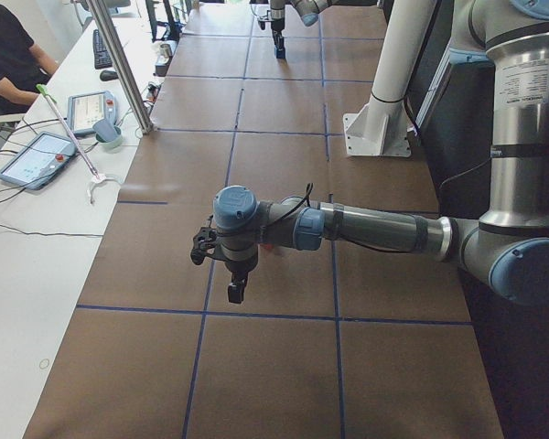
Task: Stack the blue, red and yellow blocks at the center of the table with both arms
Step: 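Reach the right gripper to the blue cube and grasp it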
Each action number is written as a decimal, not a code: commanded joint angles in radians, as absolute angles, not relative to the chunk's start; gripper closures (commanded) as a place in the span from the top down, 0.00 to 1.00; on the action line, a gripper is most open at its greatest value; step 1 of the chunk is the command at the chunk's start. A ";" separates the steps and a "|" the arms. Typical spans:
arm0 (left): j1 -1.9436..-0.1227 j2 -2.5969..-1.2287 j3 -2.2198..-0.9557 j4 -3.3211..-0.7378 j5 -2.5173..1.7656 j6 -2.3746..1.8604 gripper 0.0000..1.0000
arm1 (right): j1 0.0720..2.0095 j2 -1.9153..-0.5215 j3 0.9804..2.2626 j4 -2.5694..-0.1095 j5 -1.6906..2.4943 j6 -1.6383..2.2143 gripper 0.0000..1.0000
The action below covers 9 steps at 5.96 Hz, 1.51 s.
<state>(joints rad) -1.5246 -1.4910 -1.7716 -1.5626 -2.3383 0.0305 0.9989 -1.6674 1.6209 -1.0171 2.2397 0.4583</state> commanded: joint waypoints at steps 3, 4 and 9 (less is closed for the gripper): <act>-1.525 -1.489 -1.784 -1.571 -2.338 0.022 1.00 | 0.784 -1.385 1.914 -1.402 2.194 0.895 0.00; -1.523 -1.489 -1.783 -1.571 -2.338 0.023 1.00 | 0.671 -1.271 1.893 -1.405 2.101 1.069 0.00; -1.523 -1.486 -1.789 -1.571 -2.338 0.023 1.00 | 0.474 -0.769 1.481 -1.465 1.904 1.471 0.00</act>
<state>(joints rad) -1.5233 -1.4877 -1.7876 -1.5708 -2.3378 0.0231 0.4990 -0.8104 1.5427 -1.4636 1.9340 1.4629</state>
